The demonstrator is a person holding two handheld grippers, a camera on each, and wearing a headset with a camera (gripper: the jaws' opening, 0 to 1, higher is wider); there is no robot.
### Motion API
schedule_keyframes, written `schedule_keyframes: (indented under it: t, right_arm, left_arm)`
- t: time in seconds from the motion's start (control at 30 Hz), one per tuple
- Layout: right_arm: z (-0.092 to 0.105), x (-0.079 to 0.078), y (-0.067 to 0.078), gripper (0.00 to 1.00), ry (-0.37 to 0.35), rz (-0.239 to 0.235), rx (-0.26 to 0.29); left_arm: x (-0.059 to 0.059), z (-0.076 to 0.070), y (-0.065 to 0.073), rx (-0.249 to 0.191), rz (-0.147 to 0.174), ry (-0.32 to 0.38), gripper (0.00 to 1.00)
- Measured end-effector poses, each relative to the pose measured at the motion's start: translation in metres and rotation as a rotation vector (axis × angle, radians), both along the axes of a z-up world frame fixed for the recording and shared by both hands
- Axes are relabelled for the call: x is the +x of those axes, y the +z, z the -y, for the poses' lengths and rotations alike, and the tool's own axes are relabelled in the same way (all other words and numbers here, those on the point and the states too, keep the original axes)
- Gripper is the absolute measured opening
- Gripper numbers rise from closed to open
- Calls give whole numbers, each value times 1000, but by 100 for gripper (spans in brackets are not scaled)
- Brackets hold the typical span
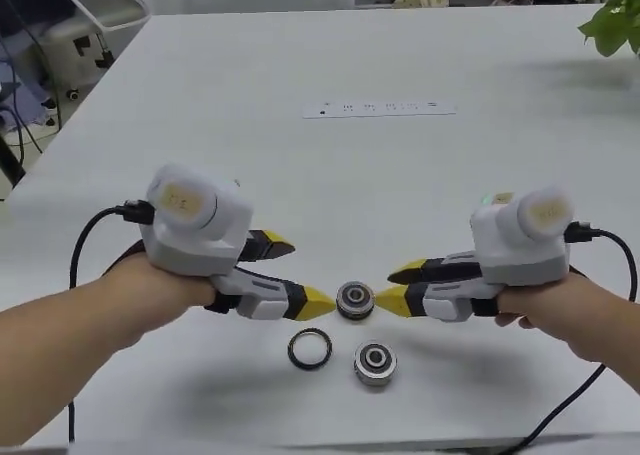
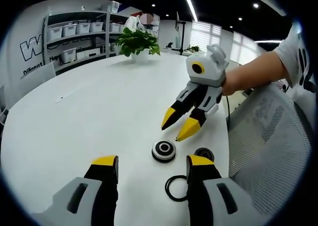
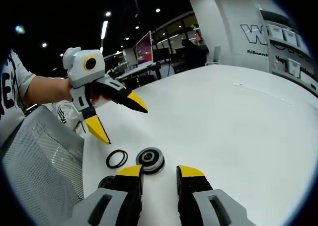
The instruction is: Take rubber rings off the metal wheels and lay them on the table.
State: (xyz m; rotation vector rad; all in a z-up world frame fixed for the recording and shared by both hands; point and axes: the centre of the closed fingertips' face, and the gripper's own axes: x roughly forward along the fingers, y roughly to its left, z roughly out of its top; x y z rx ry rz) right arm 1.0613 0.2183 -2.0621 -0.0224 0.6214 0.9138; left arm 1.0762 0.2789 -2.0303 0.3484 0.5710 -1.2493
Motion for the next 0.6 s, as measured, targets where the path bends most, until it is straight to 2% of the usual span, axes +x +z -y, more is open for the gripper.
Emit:
schedule_keyframes:
  t: [0.1,0.6]
  right_arm:
    - [-2,-2,-3,24,20,4,-15]
    - [-7,-7,-9,22,65,19,-50]
  left_arm:
    - [0,4,-2,11,22,-15,51]
    - [-8,22,-16,39,2,-77,39]
